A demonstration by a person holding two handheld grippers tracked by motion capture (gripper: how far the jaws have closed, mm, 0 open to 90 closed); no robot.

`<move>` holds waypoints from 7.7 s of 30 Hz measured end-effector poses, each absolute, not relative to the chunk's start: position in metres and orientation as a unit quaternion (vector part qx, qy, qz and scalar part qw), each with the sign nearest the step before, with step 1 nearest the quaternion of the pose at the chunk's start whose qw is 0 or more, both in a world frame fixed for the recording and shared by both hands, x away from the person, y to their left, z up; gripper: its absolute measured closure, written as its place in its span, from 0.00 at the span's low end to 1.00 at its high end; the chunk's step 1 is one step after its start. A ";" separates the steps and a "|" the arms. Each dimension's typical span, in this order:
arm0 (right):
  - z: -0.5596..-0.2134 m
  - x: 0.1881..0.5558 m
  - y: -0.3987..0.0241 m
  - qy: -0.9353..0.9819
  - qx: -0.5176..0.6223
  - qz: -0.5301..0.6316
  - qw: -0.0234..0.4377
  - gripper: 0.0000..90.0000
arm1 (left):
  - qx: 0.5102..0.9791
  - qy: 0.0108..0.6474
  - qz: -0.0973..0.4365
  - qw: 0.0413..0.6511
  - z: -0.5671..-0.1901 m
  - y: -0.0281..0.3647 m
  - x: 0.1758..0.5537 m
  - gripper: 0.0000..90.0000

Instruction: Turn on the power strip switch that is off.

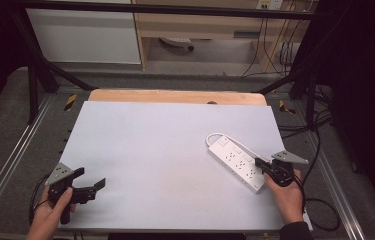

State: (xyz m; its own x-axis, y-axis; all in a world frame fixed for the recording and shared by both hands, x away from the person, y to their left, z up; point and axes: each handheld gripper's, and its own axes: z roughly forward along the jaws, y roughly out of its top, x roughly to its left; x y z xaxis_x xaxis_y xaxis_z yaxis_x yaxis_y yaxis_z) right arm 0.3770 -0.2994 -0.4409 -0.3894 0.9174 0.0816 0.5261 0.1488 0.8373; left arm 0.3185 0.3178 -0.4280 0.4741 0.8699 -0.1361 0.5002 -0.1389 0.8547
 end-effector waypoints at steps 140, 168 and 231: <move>-0.428 0.371 -0.288 0.711 0.476 0.461 0.234 0.90 | 0.728 0.474 0.204 0.451 -0.429 0.318 0.318 0.07; -0.413 0.367 -0.282 0.701 0.480 0.476 0.228 0.44 | 0.721 0.478 0.206 0.457 -0.428 0.320 0.316 0.07; -0.423 0.321 -0.340 0.678 0.512 0.454 0.269 0.02 | 0.720 0.481 0.206 0.457 -0.429 0.321 0.317 0.07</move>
